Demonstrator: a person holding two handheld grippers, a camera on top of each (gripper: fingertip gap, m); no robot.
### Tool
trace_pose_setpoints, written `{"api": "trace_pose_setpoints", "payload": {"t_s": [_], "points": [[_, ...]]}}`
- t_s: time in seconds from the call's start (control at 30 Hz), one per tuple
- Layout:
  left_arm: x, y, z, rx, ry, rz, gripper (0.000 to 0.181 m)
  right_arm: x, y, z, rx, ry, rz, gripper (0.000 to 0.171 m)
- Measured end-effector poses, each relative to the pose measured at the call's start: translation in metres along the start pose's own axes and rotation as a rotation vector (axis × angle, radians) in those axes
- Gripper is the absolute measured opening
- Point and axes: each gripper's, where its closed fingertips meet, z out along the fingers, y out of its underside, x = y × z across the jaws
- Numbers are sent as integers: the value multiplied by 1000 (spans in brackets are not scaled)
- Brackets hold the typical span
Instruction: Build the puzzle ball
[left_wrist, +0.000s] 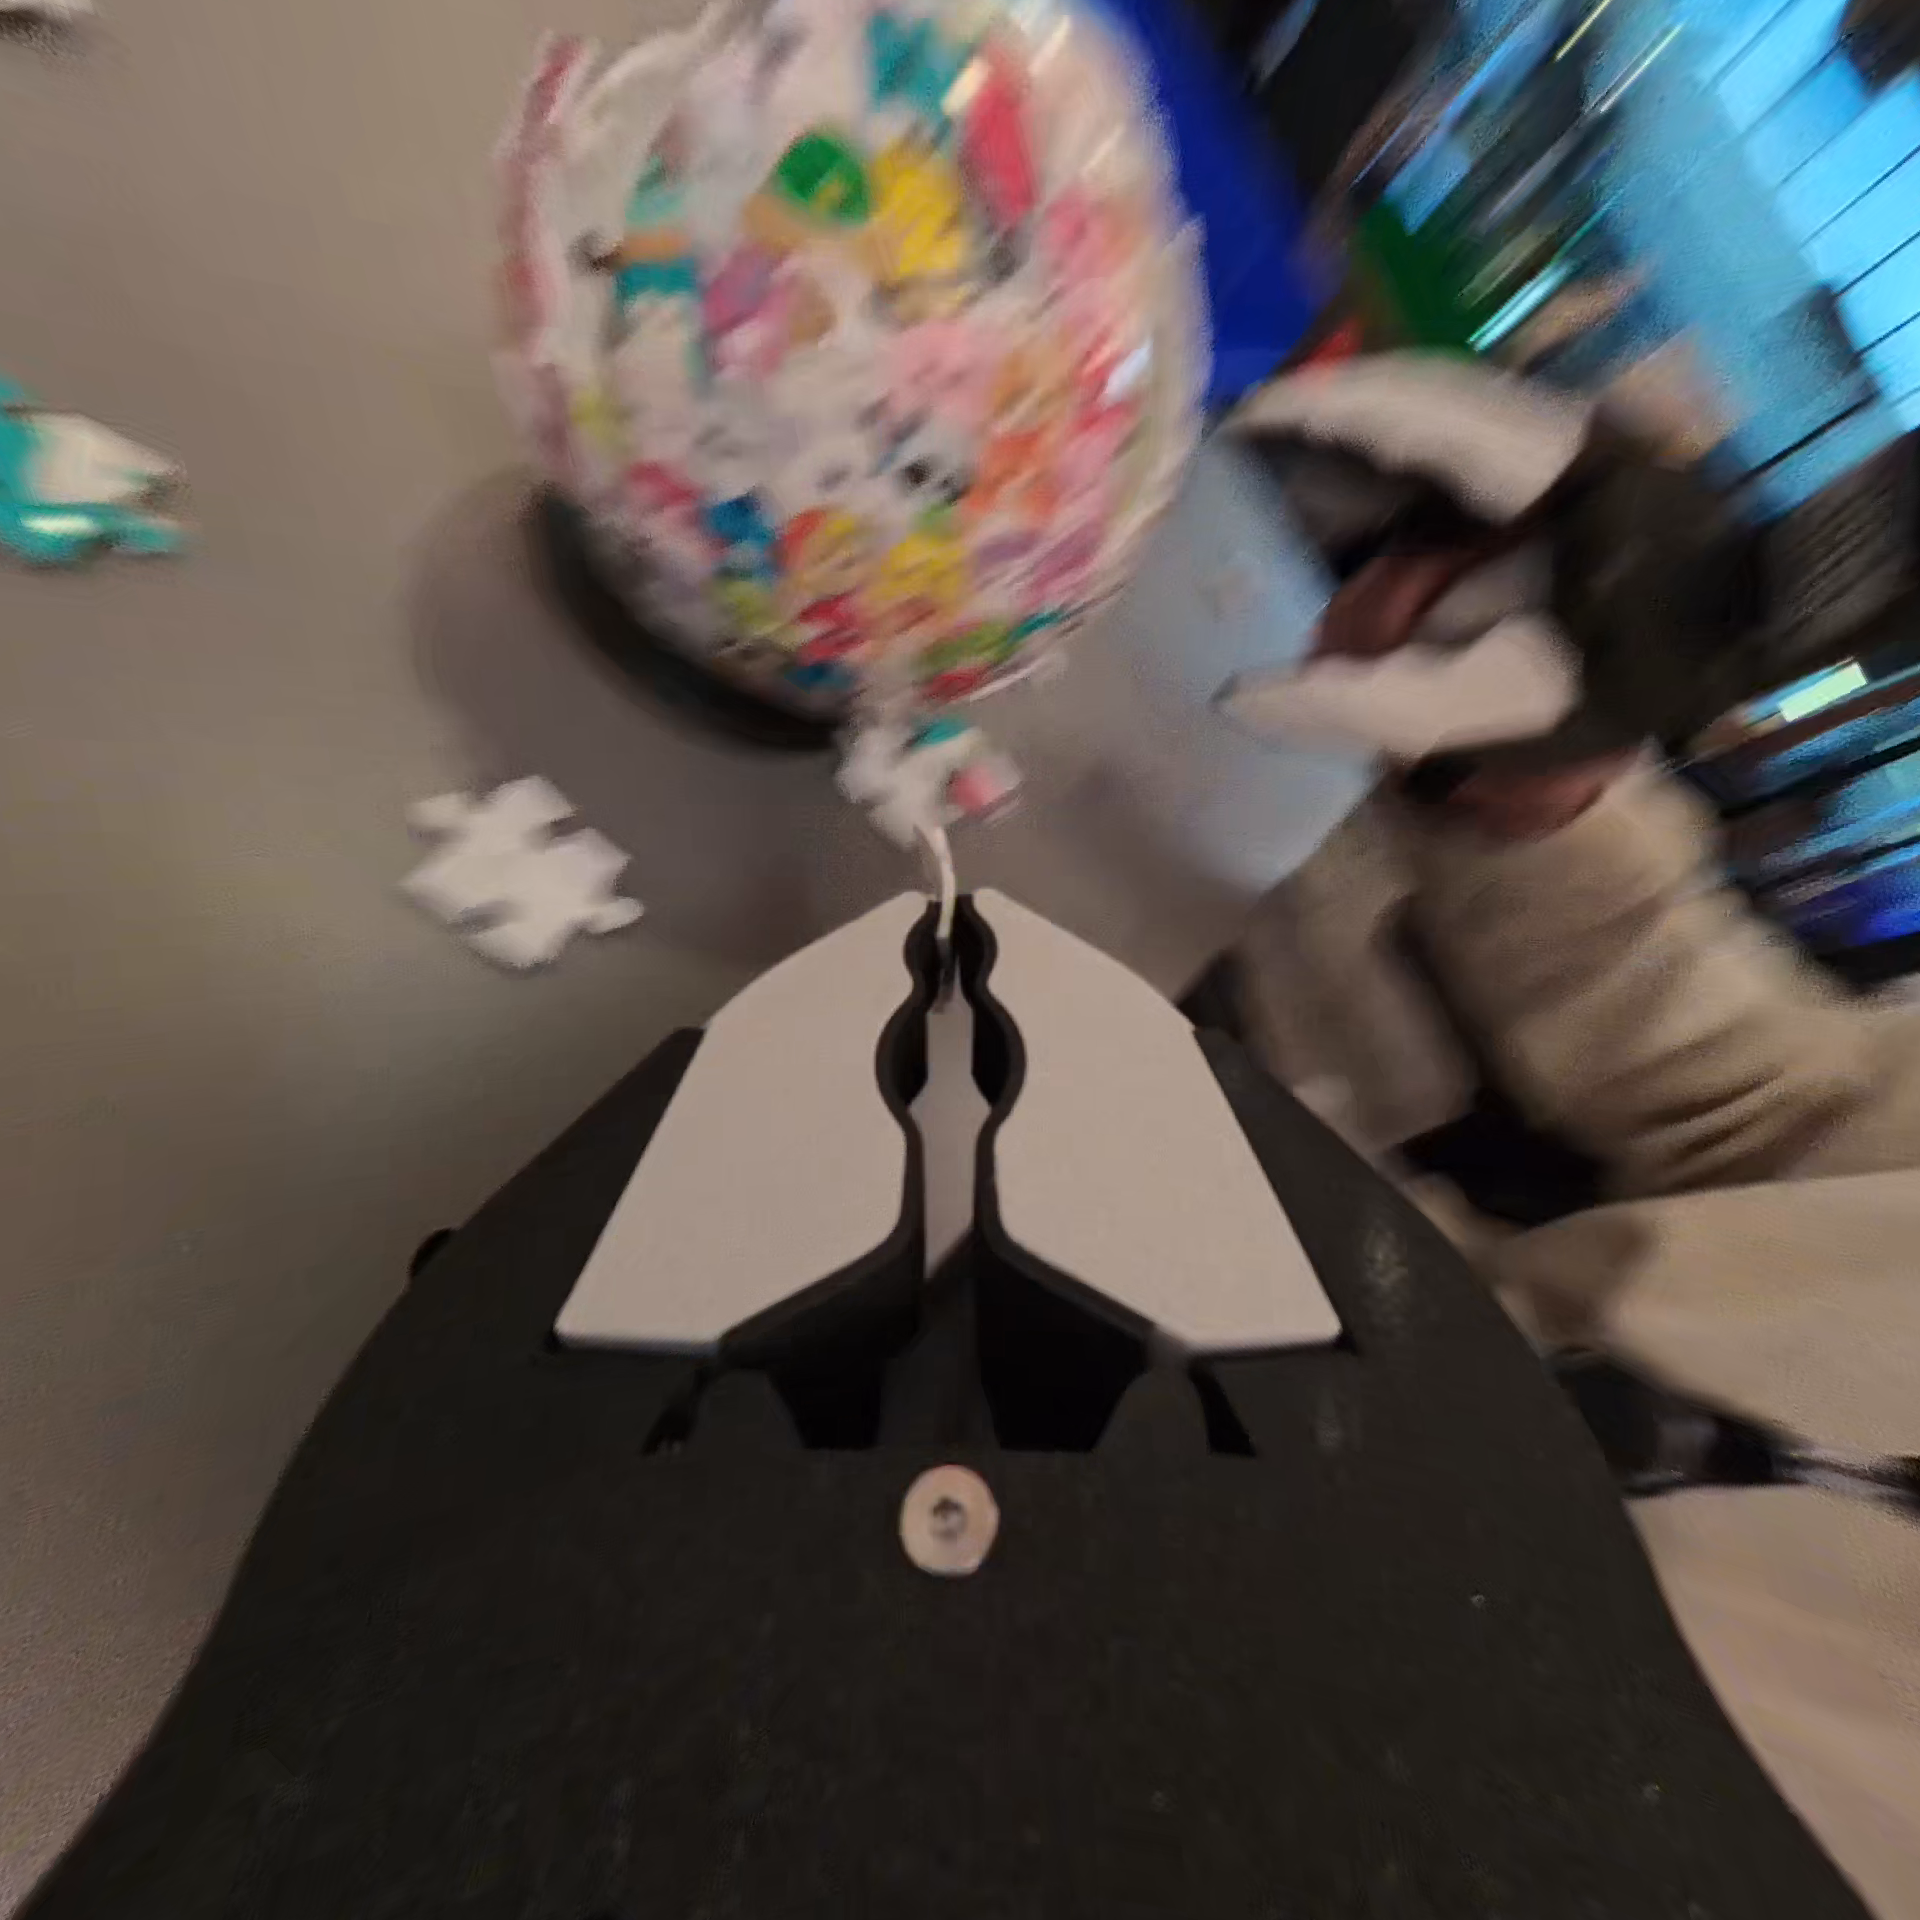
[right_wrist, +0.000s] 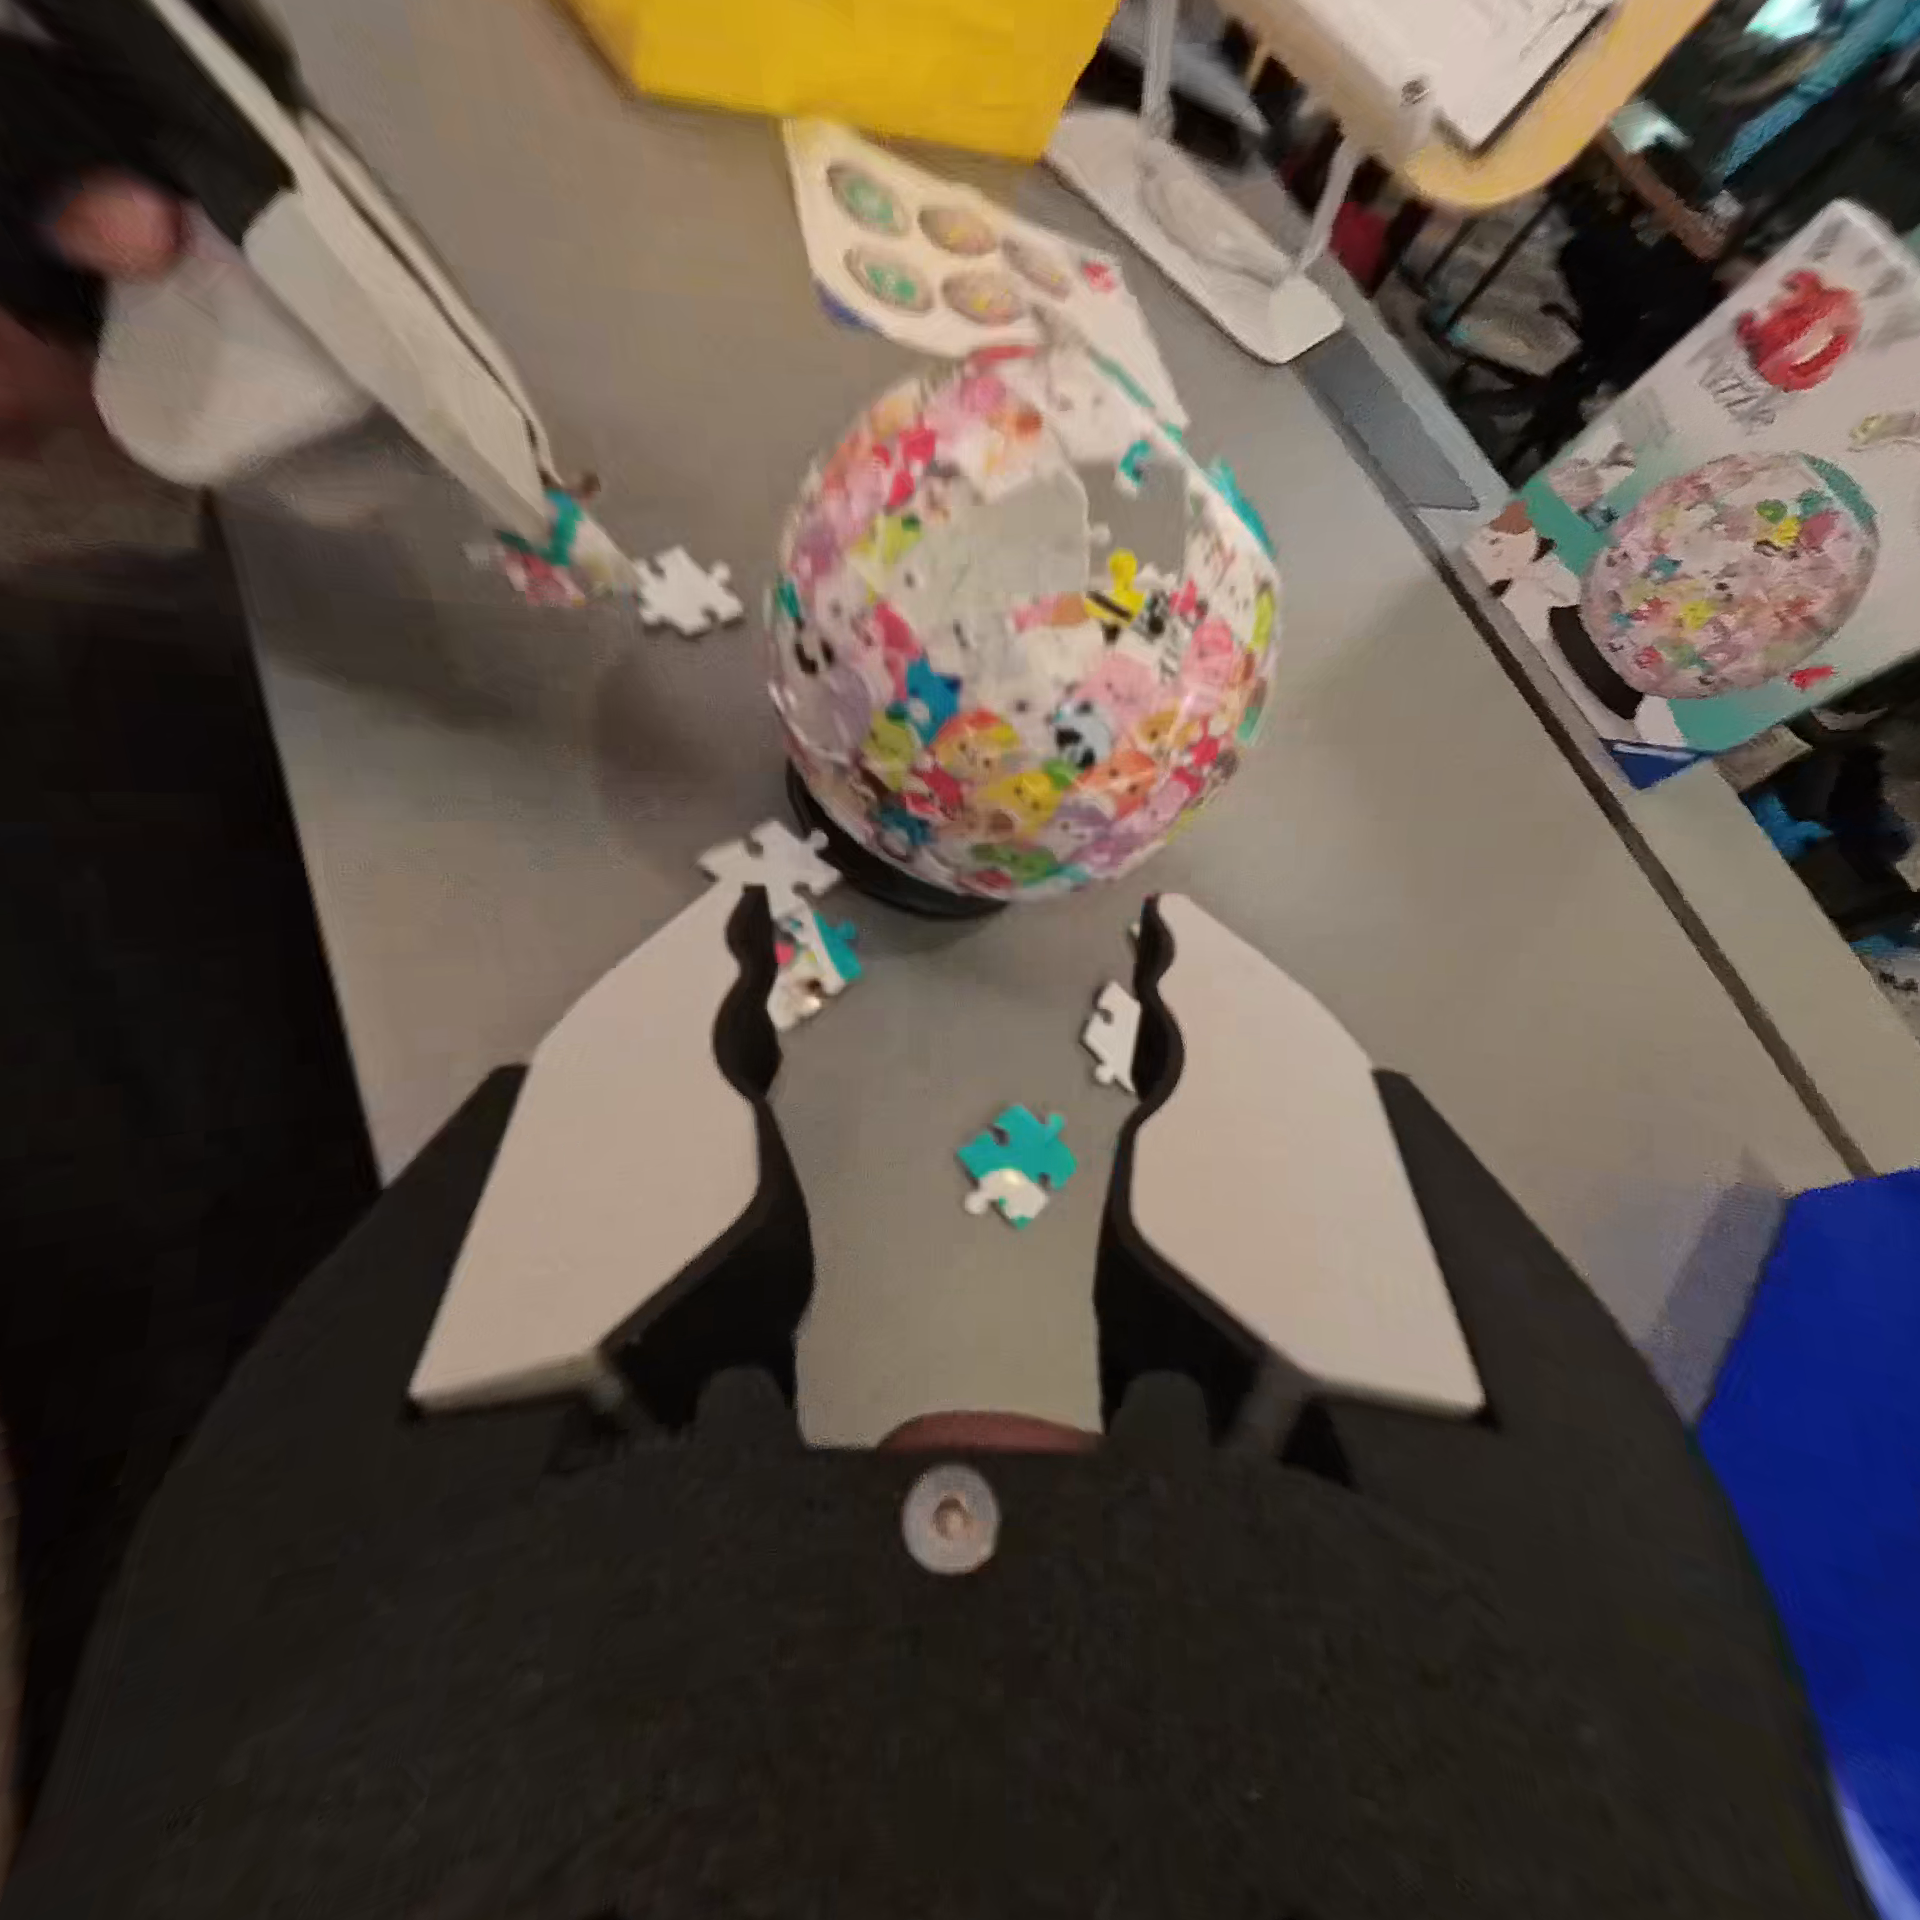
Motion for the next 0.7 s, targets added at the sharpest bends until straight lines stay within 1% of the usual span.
{"api": "trace_pose_setpoints", "payload": {"t_s": [0.03, 0.07, 0.1, 0.13, 0.17, 0.23, 0.27, 0.3, 0.37, 0.5, 0.53, 0.63, 0.7], "points": [[-18, 7, -3, -88, -80, 55, 2, 12, 13, 9, -29, -27, -46, 71], [-23, 8, -4, -117, -74, 38, 2, 22, 24, 20, -49, -38, -67, 86], [-21, 5, -4, -107, -9, -38, 2, 23, 31, 30, -68, -98, -74, 93], [-22, 4, -2, -109, 46, -119, 2, 25, 35, 39, -75, -128, -68, 95], [-28, 5, 0, -119, 58, -160, 2, 26, 33, 47, -57, -153, -54, 99], [-37, 12, 4, -151, 75, -207, 2, 24, 25, 59, -5, -205, -31, 103], [-36, 12, 6, -144, 95, -226, 2, 24, 23, 64, 6, -218, -23, 109], [-36, 12, 7, -147, 104, -226, 2, 21, 22, 67, 9, -239, -26, 110], [-37, 12, 8, -171, 91, -173, 13, 21, 24, 73, 10, -227, -57, 110], [-44, -6, 11, -174, 14, 11, 57, 21, 29, 81, 11, -216, -79, 109], [-45, -11, 13, -185, 1, 66, 66, 22, 28, 83, 13, -216, -76, 109], [-45, -22, 24, -233, -21, 214, 76, 20, 26, 87, 19, -243, -73, 106], [-44, -26, 30, -259, -17, 270, 76, 16, 26, 87, 9, -274, -51, 102]]}}
